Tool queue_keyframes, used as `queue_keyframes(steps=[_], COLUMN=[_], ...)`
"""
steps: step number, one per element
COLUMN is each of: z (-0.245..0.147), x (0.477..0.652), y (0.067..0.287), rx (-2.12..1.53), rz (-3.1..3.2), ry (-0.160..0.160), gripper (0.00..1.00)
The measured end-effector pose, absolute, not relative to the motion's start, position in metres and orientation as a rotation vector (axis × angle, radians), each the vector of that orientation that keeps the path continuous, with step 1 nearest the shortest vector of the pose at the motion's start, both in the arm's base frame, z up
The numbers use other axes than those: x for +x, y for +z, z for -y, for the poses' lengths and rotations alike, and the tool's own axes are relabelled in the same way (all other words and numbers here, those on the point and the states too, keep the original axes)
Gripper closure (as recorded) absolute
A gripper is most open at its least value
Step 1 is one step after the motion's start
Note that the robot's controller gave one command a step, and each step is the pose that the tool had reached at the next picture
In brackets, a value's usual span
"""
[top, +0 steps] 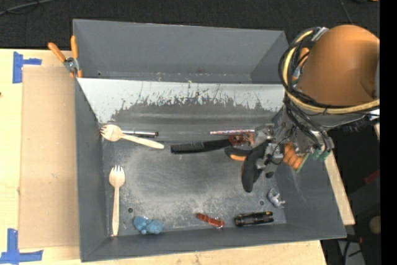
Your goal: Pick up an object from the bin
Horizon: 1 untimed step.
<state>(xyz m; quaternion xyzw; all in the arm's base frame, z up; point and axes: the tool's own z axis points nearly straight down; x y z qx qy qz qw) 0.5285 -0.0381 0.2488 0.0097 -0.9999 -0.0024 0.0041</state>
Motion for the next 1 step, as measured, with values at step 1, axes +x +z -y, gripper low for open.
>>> queue_keyframes(steps=[1], z=[0.0460], x=[0.5262], y=[0.3245], rx=[0.105], rz=[3.126], ry=[-0.009], gripper=[1.00])
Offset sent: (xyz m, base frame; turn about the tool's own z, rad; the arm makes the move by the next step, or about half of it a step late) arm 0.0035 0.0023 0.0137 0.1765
